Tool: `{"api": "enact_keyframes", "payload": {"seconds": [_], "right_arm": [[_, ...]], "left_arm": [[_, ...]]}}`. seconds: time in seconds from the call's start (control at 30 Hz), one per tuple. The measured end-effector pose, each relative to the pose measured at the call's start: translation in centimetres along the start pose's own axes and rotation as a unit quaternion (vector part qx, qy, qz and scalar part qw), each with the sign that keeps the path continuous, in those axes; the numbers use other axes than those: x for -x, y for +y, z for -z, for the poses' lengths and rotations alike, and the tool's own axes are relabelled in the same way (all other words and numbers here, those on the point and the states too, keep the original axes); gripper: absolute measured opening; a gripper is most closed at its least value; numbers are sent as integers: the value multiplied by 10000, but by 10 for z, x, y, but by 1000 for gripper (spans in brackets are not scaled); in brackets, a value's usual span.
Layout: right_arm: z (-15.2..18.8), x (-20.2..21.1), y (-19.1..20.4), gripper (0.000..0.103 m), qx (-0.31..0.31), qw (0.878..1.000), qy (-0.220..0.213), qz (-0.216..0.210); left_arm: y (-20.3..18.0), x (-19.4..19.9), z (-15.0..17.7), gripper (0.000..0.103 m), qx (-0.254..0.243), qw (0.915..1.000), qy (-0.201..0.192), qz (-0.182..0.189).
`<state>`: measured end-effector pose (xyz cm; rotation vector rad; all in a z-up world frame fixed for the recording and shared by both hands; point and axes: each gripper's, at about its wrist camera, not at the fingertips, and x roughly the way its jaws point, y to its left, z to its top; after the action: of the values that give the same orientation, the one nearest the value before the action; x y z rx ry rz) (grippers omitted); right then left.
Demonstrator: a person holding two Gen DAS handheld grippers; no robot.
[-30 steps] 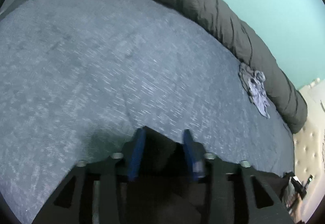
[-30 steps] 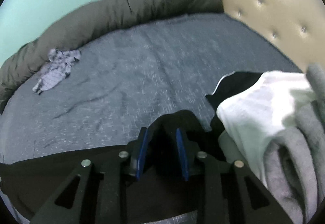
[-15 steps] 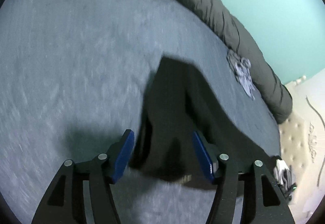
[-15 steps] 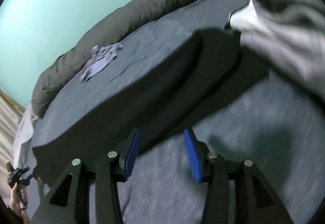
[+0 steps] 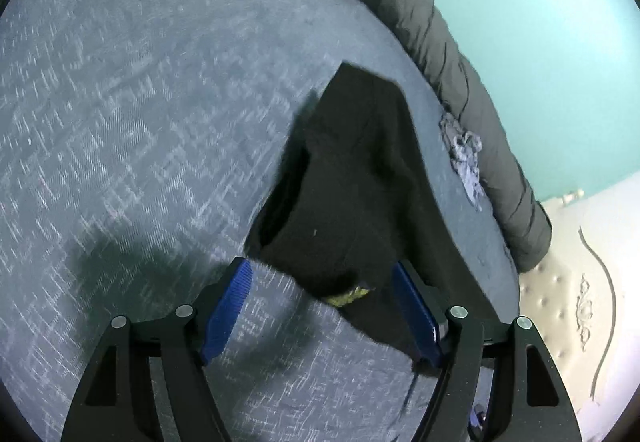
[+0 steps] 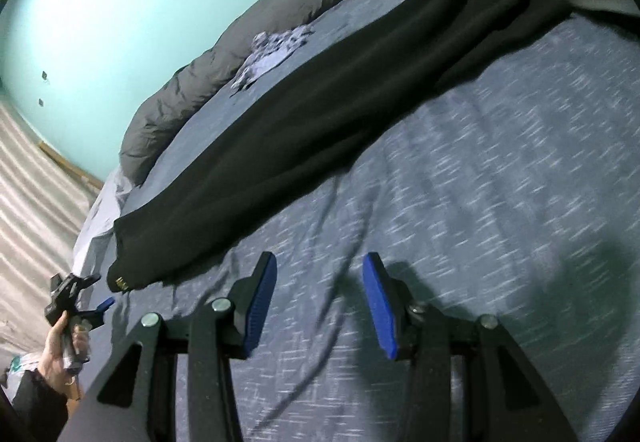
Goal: Fold clothes
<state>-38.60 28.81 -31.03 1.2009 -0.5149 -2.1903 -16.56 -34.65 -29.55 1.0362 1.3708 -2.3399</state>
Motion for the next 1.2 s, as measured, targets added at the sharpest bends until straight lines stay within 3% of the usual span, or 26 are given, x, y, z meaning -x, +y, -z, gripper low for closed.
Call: {"api": "enact_keyframes", "payload": {"seconds": [0.2,0.43,0.53,0.6,0.9,1.2], "right_arm": [[3,-7,0,45,-15,9998,42,-185],[7,-6,0,45,76,9998,2,-169],[9,-7,1,45,123,9998,34,-157],[10,-7,1,45,126,9998,43,-154],[12,-4,0,45,73,9998,31,-170],[13,-4,1,45,54,9999,47,-143]], "left_arm": [[1,-30,3,76,-41,10000,44,-72],[5,-44,-10,76,134,9994,-213,248],[7,-44,-13,65,195,9990,-293,269],[8,-43,-14,50,217,9988,-335,292],[-8,-30,-23,14,-100,9986,-481,202],[-4,12,-58,13,-154,9976,-647,191]]}}
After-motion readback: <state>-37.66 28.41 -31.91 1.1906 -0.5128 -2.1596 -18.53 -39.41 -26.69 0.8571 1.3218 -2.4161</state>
